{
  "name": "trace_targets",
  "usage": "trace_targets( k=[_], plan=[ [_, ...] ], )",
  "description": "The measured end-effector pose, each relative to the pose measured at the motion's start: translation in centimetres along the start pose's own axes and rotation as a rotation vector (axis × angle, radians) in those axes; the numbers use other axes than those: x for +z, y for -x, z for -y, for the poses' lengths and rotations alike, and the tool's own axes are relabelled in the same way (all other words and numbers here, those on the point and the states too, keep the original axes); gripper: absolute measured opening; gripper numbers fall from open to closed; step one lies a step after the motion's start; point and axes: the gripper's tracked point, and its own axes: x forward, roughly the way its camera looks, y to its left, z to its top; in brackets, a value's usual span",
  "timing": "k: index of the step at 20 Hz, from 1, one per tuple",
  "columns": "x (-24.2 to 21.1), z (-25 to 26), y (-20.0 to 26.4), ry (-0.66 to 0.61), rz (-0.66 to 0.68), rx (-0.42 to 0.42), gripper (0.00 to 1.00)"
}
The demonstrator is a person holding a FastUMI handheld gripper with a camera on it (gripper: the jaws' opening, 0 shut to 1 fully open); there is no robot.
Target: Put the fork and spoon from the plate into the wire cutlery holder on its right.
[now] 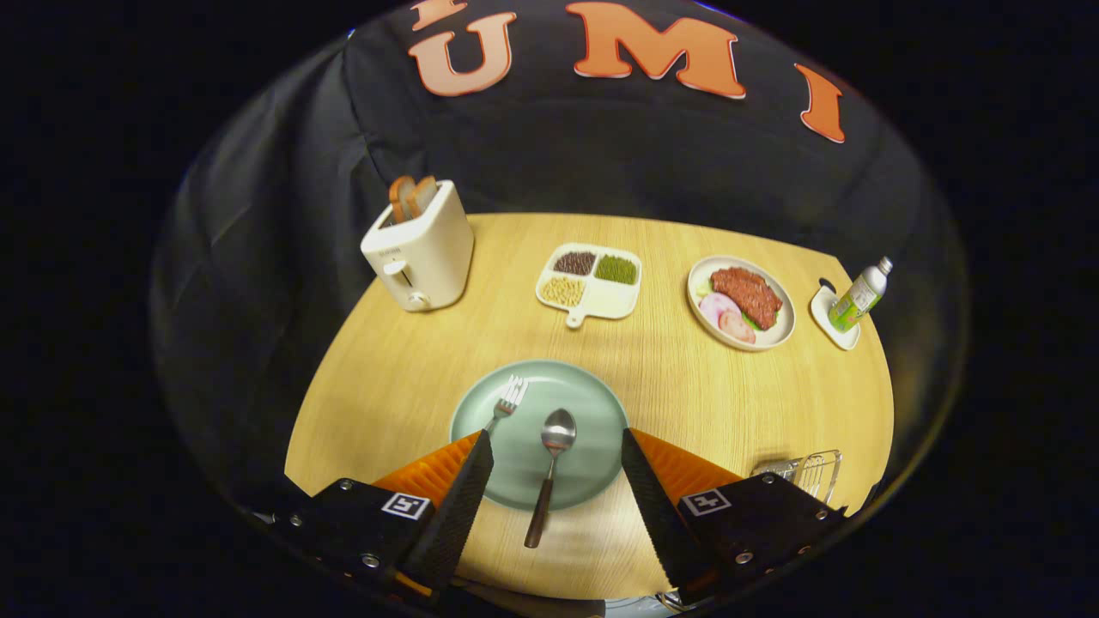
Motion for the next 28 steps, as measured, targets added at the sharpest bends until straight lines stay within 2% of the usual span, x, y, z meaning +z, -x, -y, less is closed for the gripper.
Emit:
trace_targets(
  k=[6, 10, 13, 15, 18, 21, 23, 25, 28],
  plan=[
    [-5.0, 0.5, -4.9, 0.027, -0.270, -0.012, 0.74],
    [-7.3, -1.0, -6.9, 0.035, -0.385, 0.026, 0.63],
    [-8.8, -1.6, -8.4, 0.031, -0.460, 0.014, 0.60],
    [-9.6, -1.5, -9.3, 0.024, -0.498, -0.005, 0.52],
    [-9.8, -1.6, -10.2, -0.004, -0.524, -0.023, 0.38],
    [-9.9, -1.4, -11.2, -0.022, -0.525, -0.054, 0.18],
    [-9.3, -1.0, -11.4, -0.026, -0.491, -0.056, 0.10],
    [-9.3, -0.9, -11.3, -0.029, -0.473, -0.042, 0.05],
    [-9.0, -0.5, -10.7, -0.071, -0.434, -0.021, 0.04]
  ],
)
